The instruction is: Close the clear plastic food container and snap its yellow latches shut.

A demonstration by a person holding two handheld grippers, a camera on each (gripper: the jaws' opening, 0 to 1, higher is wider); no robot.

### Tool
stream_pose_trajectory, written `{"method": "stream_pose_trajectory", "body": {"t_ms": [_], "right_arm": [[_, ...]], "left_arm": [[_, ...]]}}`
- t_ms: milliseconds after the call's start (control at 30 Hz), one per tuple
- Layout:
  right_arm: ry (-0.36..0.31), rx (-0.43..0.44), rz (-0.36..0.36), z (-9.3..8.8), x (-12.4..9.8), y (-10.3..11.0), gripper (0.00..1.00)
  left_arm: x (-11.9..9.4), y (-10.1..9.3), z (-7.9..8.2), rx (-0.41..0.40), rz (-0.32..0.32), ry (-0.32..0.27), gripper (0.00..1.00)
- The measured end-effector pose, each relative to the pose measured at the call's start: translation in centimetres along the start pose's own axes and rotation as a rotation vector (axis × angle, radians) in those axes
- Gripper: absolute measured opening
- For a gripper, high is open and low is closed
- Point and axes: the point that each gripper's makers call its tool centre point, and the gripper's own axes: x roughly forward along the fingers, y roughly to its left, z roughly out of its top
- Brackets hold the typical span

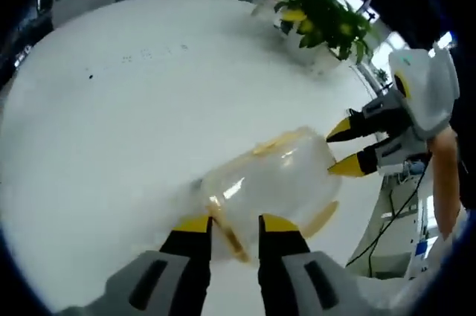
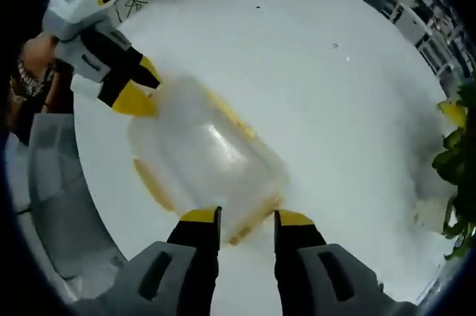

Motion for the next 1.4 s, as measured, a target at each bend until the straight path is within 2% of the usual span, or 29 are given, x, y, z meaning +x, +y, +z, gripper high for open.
{"method": "stream_pose_trajectory", "body": {"t_ms": [33,67,100,133,167,200,233,367,400,433,467,500,533,600,700,733,767,800,900,1000,1067,1100,1133,1167,1200,1233,1267,1300,1400], "right_arm": [[-0.008,-0.047,0.029,0.3,0.1,0.7,0.19],[0.038,-0.107,0.01,-0.1,0.1,1.2,0.17],[0.033,-0.116,-0.043,0.2,0.2,1.0,0.14],[0.053,-0.161,0.02,0.1,0.7,2.7,0.08],[0.066,-0.18,-0.057,0.1,0.3,1.7,0.06],[0.071,-0.201,-0.045,0.1,0.5,2.2,0.05],[0.088,-0.222,-0.069,0.0,0.4,2.1,0.04],[0.096,-0.212,-0.079,0.0,0.4,2.0,0.02],[0.094,-0.214,-0.079,0.0,0.4,2.0,0.02],[0.089,-0.213,-0.08,-0.1,0.2,2.0,0.02],[0.083,-0.21,-0.081,-0.1,0.3,2.0,0.02],[0.074,-0.215,-0.086,-0.2,0.2,2.0,0.01],[0.066,-0.221,-0.096,-0.1,0.2,1.9,0.01],[0.053,-0.221,-0.11,-0.1,0.2,1.9,0.0],[0.024,-0.24,-0.14,0.1,0.1,1.5,0.0],[0.019,-0.234,-0.145,0.0,0.0,1.5,0.0],[0.014,-0.24,-0.15,0.0,-0.1,1.6,0.0],[0.005,-0.251,-0.163,0.0,-0.1,1.6,0.0],[-0.018,-0.262,-0.192,0.1,-0.1,1.6,0.0],[-0.074,-0.215,-0.201,0.1,-0.1,1.5,0.0],[-0.104,-0.189,-0.192,0.2,-0.2,1.4,0.0],[-0.135,-0.151,-0.178,0.2,-0.1,1.4,0.0],[-0.154,-0.119,-0.166,0.2,-0.1,1.4,0.0],[-0.183,-0.075,-0.152,0.1,-0.1,1.3,0.0],[-0.202,-0.062,-0.142,0.1,-0.2,1.2,0.0],[-0.216,-0.051,-0.134,0.1,-0.2,1.2,0.0],[-0.23,-0.038,-0.127,0.1,-0.2,1.2,0.0],[-0.253,-0.014,-0.109,0.1,-0.2,1.1,0.0],[-0.275,0.024,-0.091,0.0,-0.2,1.0,0.0]], "left_arm": [[0.0,0.0,0.1,0.022,0.015,-0.003,0.17],[-0.1,0.0,0.1,0.042,0.034,-0.008,0.17],[-0.2,0.0,0.2,0.071,0.047,-0.011,0.17],[-0.3,-0.1,0.1,0.072,0.067,-0.016,0.17],[-0.4,-0.1,0.2,0.087,0.082,-0.023,0.17],[-0.5,-0.1,0.2,0.102,0.094,-0.03,0.17],[-0.5,-0.1,0.2,0.106,0.108,-0.042,0.17],[-0.8,-0.3,0.7,0.174,0.15,-0.148,0.16],[-0.8,-0.8,0.5,0.199,0.136,-0.164,0.07],[-0.9,-0.6,0.4,0.177,0.169,-0.182,0.04],[-0.7,-0.7,0.6,0.212,0.168,-0.2,0.04],[-0.7,-1.3,0.8,0.297,0.162,-0.227,0.0],[-0.7,-1.9,0.8,0.312,0.152,-0.245,0.0],[-0.8,-2.6,1.1,0.291,0.148,-0.292,0.0],[-1.8,-5.0,2.5,0.293,0.08,-0.447,0.0],[-2.6,-5.9,3.2,0.237,0.051,-0.539,0.0],[-2.9,-6.4,3.5,0.197,0.027,-0.581,0.0],[-3.1,-7.5,3.4,0.147,-0.026,-0.613,0.0],[-3.4,-8.8,3.4,0.087,-0.093,-0.698,0.0],[-3.5,-8.4,3.1,-0.125,-0.128,-0.823,0.0],[-2.7,-8.5,2.5,-0.187,-0.174,-0.817,0.0],[-1.3,-9.0,1.1,-0.138,-0.222,-0.685,0.0],[-1.1,-8.4,0.9,-0.108,-0.189,-0.66,0.0],[-1.3,-7.6,1.1,-0.115,-0.153,-0.686,0.0],[-1.5,-7.2,1.5,-0.16,-0.141,-0.717,0.0],[-1.8,-7.4,1.5,-0.231,-0.2,-0.734,0.0],[-1.9,-8.0,1.3,-0.259,-0.254,-0.729,0.0],[-1.9,-8.3,1.1,-0.264,-0.281,-0.729,0.0],[-1.1,-7.5,-0.1,-0.27,-0.227,-0.701,0.0]]}}
